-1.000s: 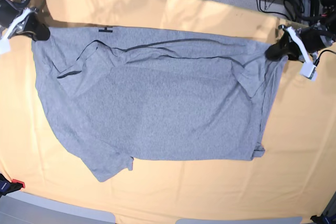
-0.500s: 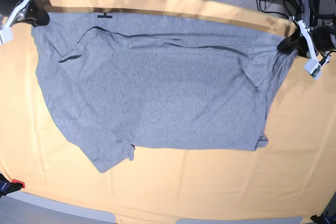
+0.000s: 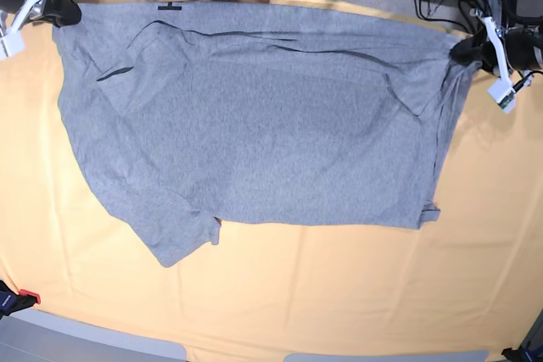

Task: Layout the t-shirt on the table in an organized manner, then fold the t-shirt properly
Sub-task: 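Pull the folded edge with both grippers to straighten the shirt, then release the edge and move the left gripper along the shirt side toward the hem, then move the right gripper to the hem corner opposite the left gripper, then grasp both hem corners and fold the hem up onto the shoulder edge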

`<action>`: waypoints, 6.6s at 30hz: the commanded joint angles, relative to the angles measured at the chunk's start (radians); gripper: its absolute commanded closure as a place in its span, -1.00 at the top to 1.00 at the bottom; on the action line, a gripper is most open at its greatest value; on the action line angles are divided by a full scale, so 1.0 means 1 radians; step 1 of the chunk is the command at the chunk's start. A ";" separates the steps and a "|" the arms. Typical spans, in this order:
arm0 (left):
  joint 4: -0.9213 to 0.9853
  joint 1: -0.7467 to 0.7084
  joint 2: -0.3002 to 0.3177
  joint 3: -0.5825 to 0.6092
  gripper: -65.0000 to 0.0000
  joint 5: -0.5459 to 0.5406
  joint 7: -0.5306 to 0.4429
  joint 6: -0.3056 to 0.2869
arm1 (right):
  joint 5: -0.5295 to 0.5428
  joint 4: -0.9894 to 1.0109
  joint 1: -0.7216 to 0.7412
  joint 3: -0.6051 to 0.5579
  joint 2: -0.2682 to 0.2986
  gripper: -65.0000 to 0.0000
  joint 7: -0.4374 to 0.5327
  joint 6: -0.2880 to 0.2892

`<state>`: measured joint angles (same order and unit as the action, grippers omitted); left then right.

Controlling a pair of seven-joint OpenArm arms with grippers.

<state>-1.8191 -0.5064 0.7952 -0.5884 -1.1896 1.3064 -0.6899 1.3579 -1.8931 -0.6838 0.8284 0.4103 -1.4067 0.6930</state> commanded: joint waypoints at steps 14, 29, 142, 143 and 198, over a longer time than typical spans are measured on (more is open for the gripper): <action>-0.012 0.002 0.022 -0.010 -1.00 -0.057 0.027 -0.008 | -0.001 -0.016 -0.076 0.010 0.019 -1.00 0.010 0.005; -0.012 0.003 0.050 -0.010 0.13 -0.066 0.033 -0.008 | 0.006 -0.016 -0.087 0.010 0.023 -0.53 0.010 0.005; 0.957 1.096 -0.388 0.377 -1.00 0.497 -0.446 0.099 | -0.370 1.197 1.147 -0.357 0.016 0.02 0.307 0.005; 0.957 1.096 -0.388 0.377 -1.00 0.497 -0.446 0.099 | -0.370 1.197 1.147 -0.357 0.013 -0.10 0.313 0.005; 0.923 1.176 -0.344 0.535 -1.00 0.064 -0.070 -0.008 | -0.344 0.655 1.056 -0.579 0.110 -1.00 0.104 0.005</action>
<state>-0.8749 0.6373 0.4377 -0.0467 -1.0985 1.2469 -0.6903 0.9993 -1.2224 0.3443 0.2436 0.4999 -1.3144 0.6930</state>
